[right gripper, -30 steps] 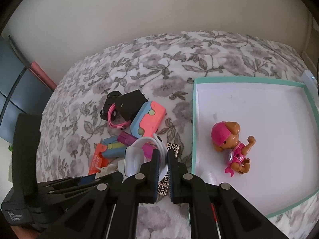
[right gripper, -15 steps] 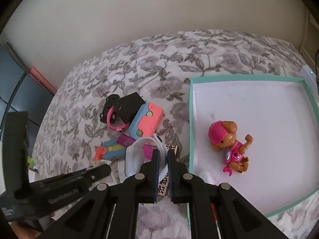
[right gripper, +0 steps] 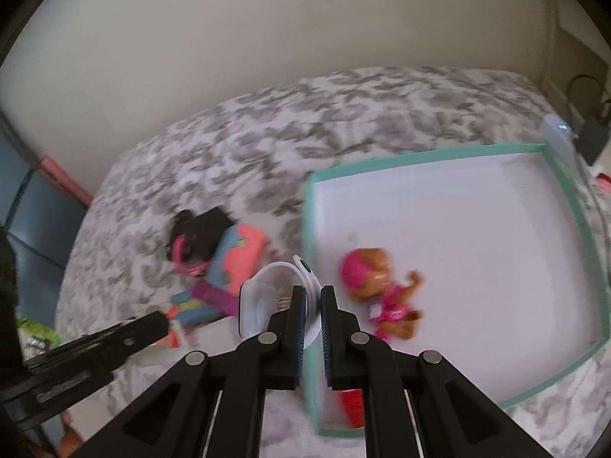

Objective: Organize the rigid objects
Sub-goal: 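Place the clip and smartwatch into the tray and open both grippers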

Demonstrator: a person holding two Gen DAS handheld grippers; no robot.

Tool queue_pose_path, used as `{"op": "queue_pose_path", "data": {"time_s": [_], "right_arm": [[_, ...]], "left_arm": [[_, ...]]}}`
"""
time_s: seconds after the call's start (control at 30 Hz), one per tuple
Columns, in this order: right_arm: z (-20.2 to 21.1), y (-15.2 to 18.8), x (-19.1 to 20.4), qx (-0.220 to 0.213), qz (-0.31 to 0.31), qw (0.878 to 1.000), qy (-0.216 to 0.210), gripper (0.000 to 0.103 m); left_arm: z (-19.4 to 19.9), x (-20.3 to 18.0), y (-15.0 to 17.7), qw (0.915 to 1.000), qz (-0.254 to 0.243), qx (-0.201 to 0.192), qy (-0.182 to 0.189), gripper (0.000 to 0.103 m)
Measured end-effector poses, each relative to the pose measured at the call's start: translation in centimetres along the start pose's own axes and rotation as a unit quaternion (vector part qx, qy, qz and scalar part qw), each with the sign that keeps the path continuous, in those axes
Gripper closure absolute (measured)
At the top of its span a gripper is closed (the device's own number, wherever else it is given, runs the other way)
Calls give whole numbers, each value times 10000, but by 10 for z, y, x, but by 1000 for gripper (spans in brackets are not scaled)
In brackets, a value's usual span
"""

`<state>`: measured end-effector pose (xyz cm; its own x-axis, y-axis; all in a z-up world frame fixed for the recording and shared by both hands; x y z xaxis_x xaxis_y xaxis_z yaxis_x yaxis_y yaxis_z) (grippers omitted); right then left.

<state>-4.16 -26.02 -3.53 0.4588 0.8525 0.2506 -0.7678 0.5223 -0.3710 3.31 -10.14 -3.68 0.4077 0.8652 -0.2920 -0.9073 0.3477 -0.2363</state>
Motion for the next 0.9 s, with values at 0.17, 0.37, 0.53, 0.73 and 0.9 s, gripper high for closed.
{"op": "queue_pose_path", "data": {"time_s": [0.17, 0.37, 0.53, 0.73, 0.9], "right_arm": [[4, -4, -35, -58, -462, 9987, 198, 94], [14, -9, -82, -238, -944, 9932, 639, 94], [26, -7, -127, -337, -1486, 9832, 1005, 94], [40, -2, -171, -437, -1970, 9720, 1208, 94], [44, 0, -188, -480, -2149, 9662, 1344, 94]], "left_arm": [[-2, -36, -7, 9995, -200, 44, 239, 76], [-10, -97, -10, 9962, -778, 60, 378, 76], [-26, -142, -8, 9914, -1247, 97, 384, 76], [-42, -167, -8, 9901, -1331, 7, 446, 76], [-51, -179, -1, 9869, -1542, -69, 475, 76]]}}
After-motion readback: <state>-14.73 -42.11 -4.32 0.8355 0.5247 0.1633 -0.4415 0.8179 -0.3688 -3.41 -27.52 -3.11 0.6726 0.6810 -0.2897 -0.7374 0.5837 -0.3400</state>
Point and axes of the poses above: each gripper's, at about its wrist camera, not at the fingertips, and z roughly against the way its jaws point, x to its left, y to its underside, the point moved 2 cm from there along -z, roughly the way its jaws point, and after that the axes turned 5 degrees about x, right-handed, at the moved point
